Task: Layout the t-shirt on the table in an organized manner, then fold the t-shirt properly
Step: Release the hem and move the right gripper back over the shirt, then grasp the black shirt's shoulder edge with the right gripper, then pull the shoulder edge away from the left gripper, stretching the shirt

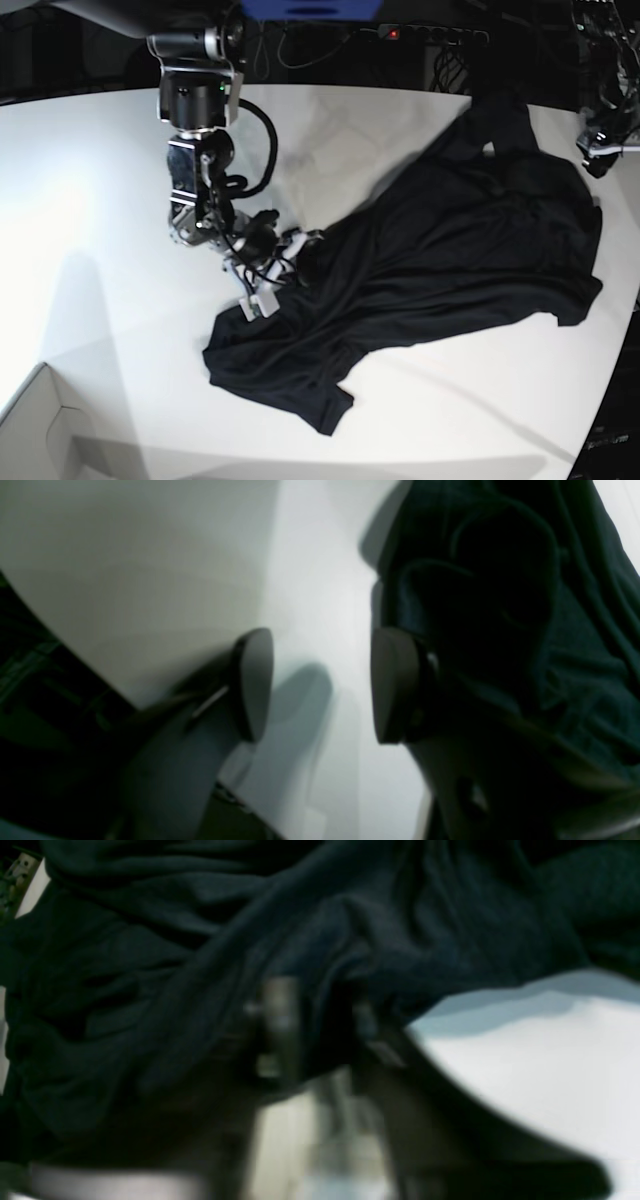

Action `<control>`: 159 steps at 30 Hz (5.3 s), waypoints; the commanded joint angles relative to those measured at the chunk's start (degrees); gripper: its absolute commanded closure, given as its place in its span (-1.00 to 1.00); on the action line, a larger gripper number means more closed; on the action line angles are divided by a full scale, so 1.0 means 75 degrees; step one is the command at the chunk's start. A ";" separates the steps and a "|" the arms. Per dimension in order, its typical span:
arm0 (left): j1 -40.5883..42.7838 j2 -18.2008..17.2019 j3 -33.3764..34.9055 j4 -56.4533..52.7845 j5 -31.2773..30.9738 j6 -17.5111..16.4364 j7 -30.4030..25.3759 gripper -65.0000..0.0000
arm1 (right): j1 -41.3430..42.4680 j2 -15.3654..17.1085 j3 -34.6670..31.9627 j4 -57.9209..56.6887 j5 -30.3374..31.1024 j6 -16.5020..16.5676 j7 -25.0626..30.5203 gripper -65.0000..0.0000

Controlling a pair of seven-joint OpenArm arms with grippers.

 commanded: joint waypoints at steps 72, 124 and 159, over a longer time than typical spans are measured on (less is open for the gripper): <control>-0.0632 -0.0510 -0.0962 0.0433 -0.0812 -0.0040 0.1626 0.99 | -0.2545 0.0297 -0.2204 0.3990 0.0118 0.0107 -0.2170 -0.08; -0.0070 -0.0463 -0.1173 0.0796 -0.0871 -0.0040 0.1591 0.99 | -0.6190 0.1539 -0.0294 0.7166 0.0153 0.0107 -0.0166 1.00; -0.1781 -0.0088 -0.0739 0.1640 -0.0812 -0.0040 0.1626 0.99 | -0.3823 0.1387 0.1781 0.6908 0.1032 0.0107 -0.0670 1.00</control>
